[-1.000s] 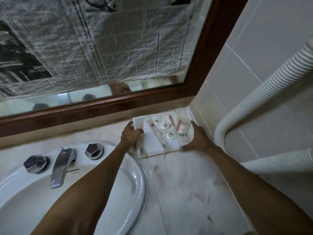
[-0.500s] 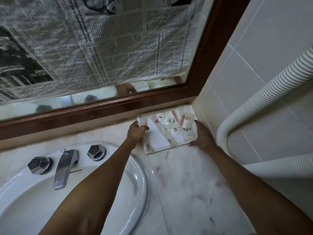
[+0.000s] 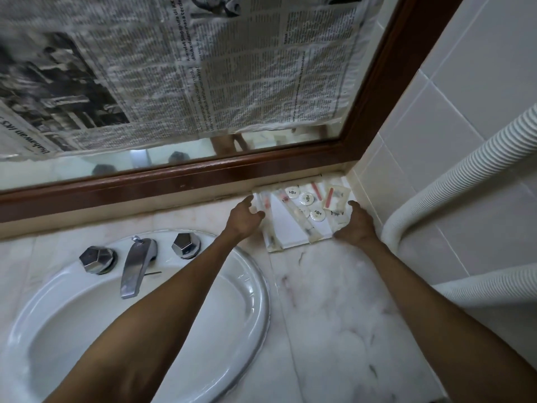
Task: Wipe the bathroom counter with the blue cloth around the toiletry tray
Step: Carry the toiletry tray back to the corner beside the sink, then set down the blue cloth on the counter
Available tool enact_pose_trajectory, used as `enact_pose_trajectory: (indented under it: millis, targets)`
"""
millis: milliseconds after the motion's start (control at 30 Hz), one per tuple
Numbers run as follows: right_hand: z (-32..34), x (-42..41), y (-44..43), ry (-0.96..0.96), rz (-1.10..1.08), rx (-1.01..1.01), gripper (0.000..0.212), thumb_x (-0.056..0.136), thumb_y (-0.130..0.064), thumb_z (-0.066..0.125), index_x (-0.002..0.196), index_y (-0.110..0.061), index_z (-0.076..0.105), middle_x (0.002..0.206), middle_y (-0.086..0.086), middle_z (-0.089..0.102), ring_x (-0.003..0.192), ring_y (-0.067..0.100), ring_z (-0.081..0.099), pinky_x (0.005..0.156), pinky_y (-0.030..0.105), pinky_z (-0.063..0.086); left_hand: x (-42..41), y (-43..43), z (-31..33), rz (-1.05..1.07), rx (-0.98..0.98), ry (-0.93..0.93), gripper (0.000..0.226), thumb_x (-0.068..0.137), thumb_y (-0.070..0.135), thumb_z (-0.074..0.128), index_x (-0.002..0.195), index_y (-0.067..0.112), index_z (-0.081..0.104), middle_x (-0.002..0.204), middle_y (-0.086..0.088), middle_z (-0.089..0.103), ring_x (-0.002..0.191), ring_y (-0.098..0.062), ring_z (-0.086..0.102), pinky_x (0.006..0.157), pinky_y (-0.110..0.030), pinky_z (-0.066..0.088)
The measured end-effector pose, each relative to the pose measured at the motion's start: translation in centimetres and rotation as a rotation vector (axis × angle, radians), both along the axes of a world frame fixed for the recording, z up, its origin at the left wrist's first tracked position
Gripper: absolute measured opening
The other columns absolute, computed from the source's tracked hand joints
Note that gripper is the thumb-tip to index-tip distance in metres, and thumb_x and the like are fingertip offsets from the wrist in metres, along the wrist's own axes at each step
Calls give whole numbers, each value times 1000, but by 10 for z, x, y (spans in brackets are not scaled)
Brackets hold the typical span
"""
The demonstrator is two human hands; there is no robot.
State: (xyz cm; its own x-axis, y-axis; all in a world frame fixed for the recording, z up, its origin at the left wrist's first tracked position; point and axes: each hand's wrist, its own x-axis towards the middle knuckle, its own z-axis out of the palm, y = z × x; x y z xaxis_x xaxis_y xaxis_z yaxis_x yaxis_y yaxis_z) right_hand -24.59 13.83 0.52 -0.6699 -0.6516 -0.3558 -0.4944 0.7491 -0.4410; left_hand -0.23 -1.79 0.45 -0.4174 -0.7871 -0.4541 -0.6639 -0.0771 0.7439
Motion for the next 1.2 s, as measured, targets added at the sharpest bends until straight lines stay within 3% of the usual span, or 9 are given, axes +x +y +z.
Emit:
enact_pose_trajectory:
  millis: [100,233,333,500,767,1000,1100,1200]
  targets:
    - [19,30,-23,-53,-11,-116,95,64,-21,89,145,-11,40,141,15,52,129,33,50,105,41,43,32,2,18,-61,-106,1,60,95,27,63,151,18,41,144,-7,55,116,-26,62,100,-32,45]
    - [51,91,-61,-96,47,-274,67,76,-15,82,134,-4,50,128,12,61,116,29,58,85,23,39,98,7,49,-68,-210,51,44,95,25,61,138,22,55,121,2,67,92,-18,66,85,-34,51]
    - [73,155,-88,-129,162,-339,53,81,-16,78,127,-4,55,119,9,62,110,26,58,82,22,37,162,12,69,-17,-264,91,37,93,23,58,130,26,60,107,8,71,80,-14,68,77,-31,51]
    - [86,276,-124,-241,361,-389,43,83,-8,76,122,-5,58,120,10,63,109,22,60,87,23,42,289,22,90,69,-350,71,33,95,19,56,128,22,62,99,6,71,77,-14,67,76,-28,53]
    - [68,512,-129,-324,564,-434,36,88,-33,70,120,-17,62,118,-1,67,104,18,64,94,36,50,521,49,76,207,-346,-36,29,93,30,57,120,30,66,94,14,72,83,-7,67,75,-28,53]
    - [53,664,-129,-428,743,-338,38,93,-36,65,123,-14,58,122,0,62,107,20,61,89,30,48,659,53,56,328,-331,-148,27,96,29,58,122,25,64,94,10,70,88,-15,65,74,-26,46]
    - [43,700,-145,-422,784,-271,43,92,-36,65,127,-13,56,127,3,60,107,19,59,85,25,43,698,39,45,396,-311,-187,32,98,31,56,127,20,63,102,7,68,100,-21,64,79,-27,45]
    - [31,728,-167,-390,791,-223,48,93,-38,65,132,-12,53,132,7,57,111,23,58,87,27,42,726,17,31,442,-298,-235,34,101,30,51,127,11,62,118,-7,68,106,-27,61,81,-29,43]
